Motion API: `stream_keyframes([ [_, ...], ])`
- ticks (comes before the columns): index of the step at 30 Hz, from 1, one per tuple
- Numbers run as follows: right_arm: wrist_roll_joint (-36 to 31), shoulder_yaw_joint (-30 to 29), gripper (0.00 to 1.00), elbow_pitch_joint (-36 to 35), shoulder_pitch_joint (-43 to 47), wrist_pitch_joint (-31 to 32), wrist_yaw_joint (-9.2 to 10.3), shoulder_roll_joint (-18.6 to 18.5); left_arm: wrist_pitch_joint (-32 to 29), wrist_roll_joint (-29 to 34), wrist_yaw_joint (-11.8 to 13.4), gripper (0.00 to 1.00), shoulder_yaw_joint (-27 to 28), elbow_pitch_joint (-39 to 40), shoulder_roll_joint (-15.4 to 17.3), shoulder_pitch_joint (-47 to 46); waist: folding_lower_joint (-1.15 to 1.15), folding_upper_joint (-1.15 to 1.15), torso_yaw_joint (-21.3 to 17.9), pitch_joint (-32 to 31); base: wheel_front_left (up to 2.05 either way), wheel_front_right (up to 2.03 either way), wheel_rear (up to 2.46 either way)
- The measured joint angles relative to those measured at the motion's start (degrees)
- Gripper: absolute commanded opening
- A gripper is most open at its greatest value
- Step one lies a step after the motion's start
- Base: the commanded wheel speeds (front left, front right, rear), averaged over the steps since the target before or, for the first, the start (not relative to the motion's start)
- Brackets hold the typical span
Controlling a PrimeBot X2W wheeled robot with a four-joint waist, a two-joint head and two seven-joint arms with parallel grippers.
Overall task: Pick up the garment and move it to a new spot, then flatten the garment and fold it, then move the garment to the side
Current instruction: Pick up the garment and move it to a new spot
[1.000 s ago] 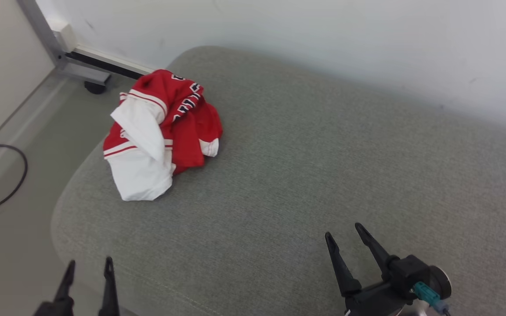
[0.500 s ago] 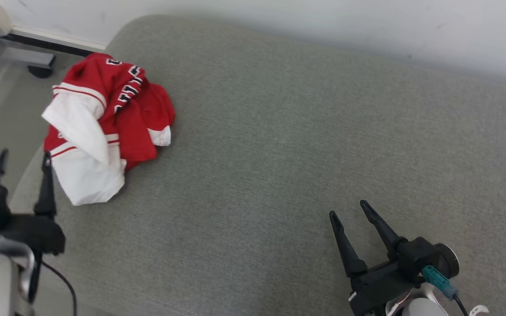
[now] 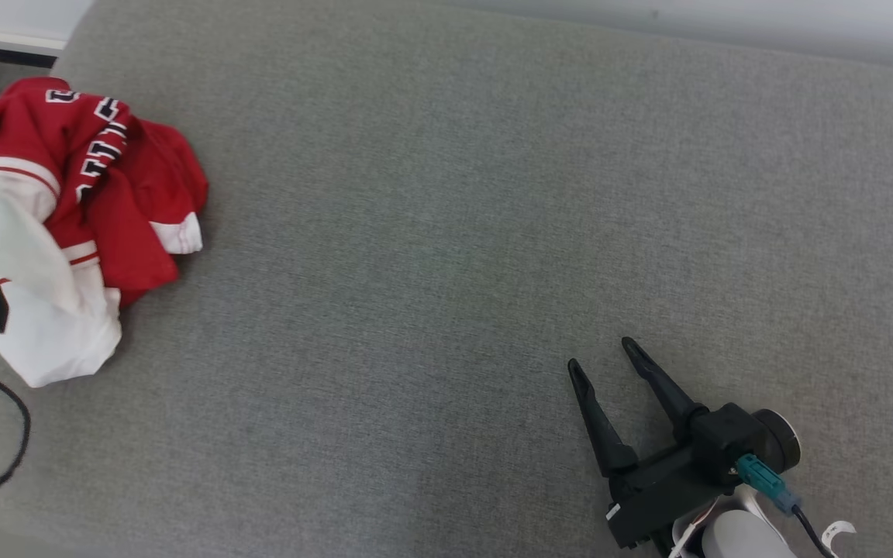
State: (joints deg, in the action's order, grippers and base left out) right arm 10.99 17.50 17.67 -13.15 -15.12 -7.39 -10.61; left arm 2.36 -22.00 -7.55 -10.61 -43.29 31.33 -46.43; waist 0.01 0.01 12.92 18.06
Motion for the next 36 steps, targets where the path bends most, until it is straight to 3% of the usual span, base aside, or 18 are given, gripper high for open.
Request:
stream_keyframes([
  [3, 0.4, 1.1, 1.00, 0.2, -0.1, 0.0, 0.01, 0.2, -5.3, -5.3, 0.0, 1.00, -3.1, -1.0, 2.7, -3.3, 0.00, 0.00, -1.2, 1.6, 0.00, 0.00, 0.00],
  [9, 0.8, 2.5, 1.00, -0.1, -1.3, 0.0, 0.01, -0.1, -14.0, -11.2, 0.0, 1.00, -5.8, -4.4, 5.1, -5.3, -0.01, -0.01, -2.6, 3.6, 0.00, 0.00, 0.00],
  [18, 1.1, 3.5, 1.00, -0.3, -2.5, -0.1, 0.00, -0.1, -17.5, -19.1, 0.0, 1.00, -7.1, -7.9, 5.9, -6.5, -0.01, -0.01, -4.0, 5.1, 0.00, 0.00, 0.00],
  [19, 1.2, 3.6, 1.00, -0.3, -2.5, -0.1, 0.00, -0.1, -18.2, -20.1, 0.0, 0.90, -7.4, -8.0, 5.8, -6.5, -0.01, -0.01, -4.0, 5.0, 0.00, 0.00, 0.00],
  [20, 1.3, 3.5, 1.00, -0.2, -2.5, -0.1, 0.00, -0.1, -18.4, -20.8, 0.0, 0.32, -7.6, -8.0, 5.6, -6.5, -0.02, -0.01, -4.0, 5.0, 0.00, 0.00, 0.00],
  [21, 1.4, 3.5, 1.00, -0.1, -2.5, -0.1, 0.00, -0.1, -18.8, -21.9, 0.0, 0.00, -7.6, -8.0, 5.5, -6.5, -0.01, -0.01, -4.0, 5.0, 0.00, 0.00, 0.00],
  [28, 1.9, 3.5, 1.00, 0.5, -2.8, -0.1, 0.00, 0.3, -18.8, -25.4, 0.0, 0.00, -9.9, -6.4, 5.9, -6.3, -0.01, -0.01, -3.8, 4.5, 0.00, 0.00, 0.00],
  [36, 3.0, 2.8, 1.00, 2.3, -1.6, 0.0, 0.01, 1.7, -14.3, -28.5, 0.0, 0.00, -16.1, 2.1, 8.7, -8.3, -0.01, 0.00, -4.0, 1.2, 0.00, 0.00, 0.00],
])
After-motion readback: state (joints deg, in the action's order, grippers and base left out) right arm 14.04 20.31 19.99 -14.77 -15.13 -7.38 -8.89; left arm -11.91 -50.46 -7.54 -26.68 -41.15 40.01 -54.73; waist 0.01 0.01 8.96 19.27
